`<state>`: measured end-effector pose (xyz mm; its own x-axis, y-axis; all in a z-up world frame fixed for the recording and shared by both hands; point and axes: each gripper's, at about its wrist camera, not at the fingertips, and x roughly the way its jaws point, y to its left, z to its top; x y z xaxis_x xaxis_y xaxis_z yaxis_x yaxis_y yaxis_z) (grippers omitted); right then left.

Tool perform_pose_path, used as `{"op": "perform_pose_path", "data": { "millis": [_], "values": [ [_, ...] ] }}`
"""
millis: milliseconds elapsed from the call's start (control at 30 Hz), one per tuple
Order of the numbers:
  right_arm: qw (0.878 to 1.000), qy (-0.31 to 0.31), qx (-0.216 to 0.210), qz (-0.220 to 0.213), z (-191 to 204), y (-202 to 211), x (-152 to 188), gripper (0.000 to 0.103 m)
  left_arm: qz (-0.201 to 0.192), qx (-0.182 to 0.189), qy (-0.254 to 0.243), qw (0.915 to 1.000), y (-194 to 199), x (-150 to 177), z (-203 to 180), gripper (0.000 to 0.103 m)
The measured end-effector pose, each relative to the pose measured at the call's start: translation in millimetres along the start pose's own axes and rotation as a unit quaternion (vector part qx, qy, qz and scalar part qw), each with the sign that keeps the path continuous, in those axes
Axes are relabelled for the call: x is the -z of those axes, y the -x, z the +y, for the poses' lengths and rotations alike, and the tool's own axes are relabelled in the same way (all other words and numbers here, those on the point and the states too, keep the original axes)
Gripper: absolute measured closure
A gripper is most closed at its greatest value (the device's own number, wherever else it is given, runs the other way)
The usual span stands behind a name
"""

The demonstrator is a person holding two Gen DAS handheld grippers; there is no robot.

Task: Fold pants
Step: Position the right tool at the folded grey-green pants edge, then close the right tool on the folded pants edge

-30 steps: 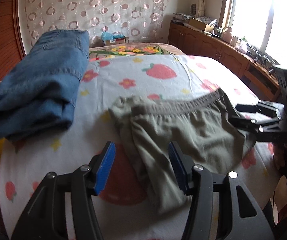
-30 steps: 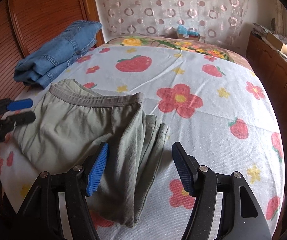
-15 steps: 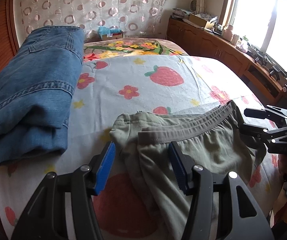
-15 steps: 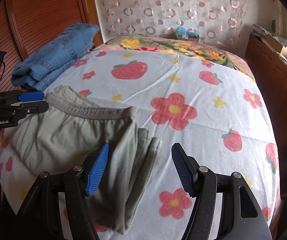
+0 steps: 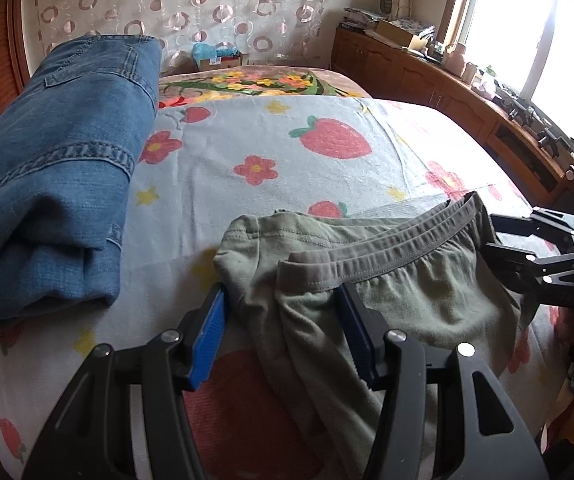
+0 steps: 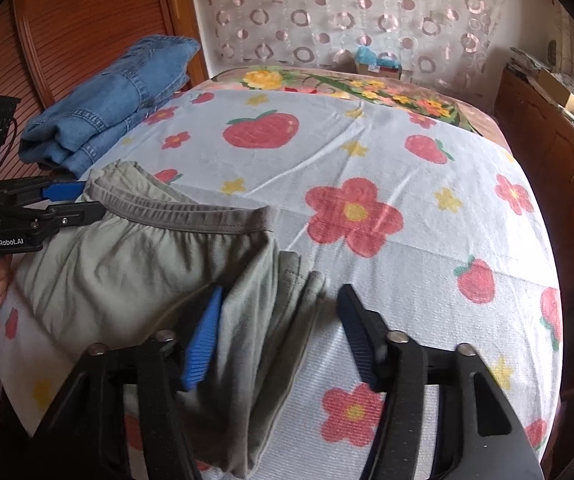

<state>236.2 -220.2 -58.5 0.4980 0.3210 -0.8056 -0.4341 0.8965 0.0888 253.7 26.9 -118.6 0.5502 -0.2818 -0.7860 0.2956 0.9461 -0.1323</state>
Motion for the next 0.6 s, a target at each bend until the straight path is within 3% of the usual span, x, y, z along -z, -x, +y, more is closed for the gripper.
{"op": "perform_pose_path", "data": {
  "millis": [167, 400, 600],
  "values": [
    [1.000, 0.005, -0.003, 0.001, 1.7, -2.5, -3.6, 0.061, -0.007, 0.009, -0.002, 0.9999, 1.1, -1.9, -0.1, 0.055],
    [0.999, 0.005, -0.033, 0.001, 3.9, 1.2, -4.2, 0.088, -0.015, 0.028, 0.003, 0.9995, 4.5, 0.7, 1.7, 0.073],
    [0.999, 0.005, -0.038, -0.015, 8.9, 10.6, -2.1, 0.091, -0.044, 0.050, -0.013, 0.9977, 27.1, 2.2, -7.9, 0.087]
  ]
}}
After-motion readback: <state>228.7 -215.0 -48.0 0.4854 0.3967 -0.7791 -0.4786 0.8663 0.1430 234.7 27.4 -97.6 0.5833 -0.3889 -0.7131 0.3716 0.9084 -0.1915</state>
